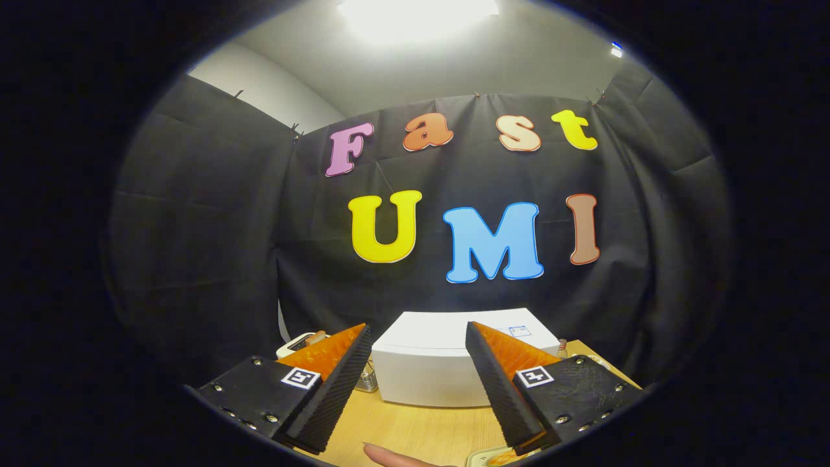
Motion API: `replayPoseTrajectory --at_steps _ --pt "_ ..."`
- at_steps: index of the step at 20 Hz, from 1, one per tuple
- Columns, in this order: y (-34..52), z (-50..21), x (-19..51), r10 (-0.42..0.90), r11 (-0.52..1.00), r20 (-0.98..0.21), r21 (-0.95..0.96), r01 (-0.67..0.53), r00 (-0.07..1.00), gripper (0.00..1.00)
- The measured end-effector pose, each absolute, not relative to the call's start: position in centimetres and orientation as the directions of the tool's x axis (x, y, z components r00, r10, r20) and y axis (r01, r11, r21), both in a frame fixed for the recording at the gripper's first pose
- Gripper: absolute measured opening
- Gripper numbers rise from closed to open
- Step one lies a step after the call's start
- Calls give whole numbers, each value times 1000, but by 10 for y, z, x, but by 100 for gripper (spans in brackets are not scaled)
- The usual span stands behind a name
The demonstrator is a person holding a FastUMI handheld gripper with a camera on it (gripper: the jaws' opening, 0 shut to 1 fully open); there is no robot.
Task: Open the microwave, put the food inside, and close the microwave door.
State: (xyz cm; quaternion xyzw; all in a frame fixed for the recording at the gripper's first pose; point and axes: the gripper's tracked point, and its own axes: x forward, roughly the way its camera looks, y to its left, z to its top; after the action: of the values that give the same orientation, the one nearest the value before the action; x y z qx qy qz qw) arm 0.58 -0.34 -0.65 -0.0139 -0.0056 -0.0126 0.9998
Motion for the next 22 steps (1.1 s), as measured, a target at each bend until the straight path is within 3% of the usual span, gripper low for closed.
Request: replayPoseTrajectory --at_steps 10,22 --pt "0 -24 6 -24 997 19 -69 25 1000 94" --pt "-69 -70 42 -98 991 4 -86 98 995 94"
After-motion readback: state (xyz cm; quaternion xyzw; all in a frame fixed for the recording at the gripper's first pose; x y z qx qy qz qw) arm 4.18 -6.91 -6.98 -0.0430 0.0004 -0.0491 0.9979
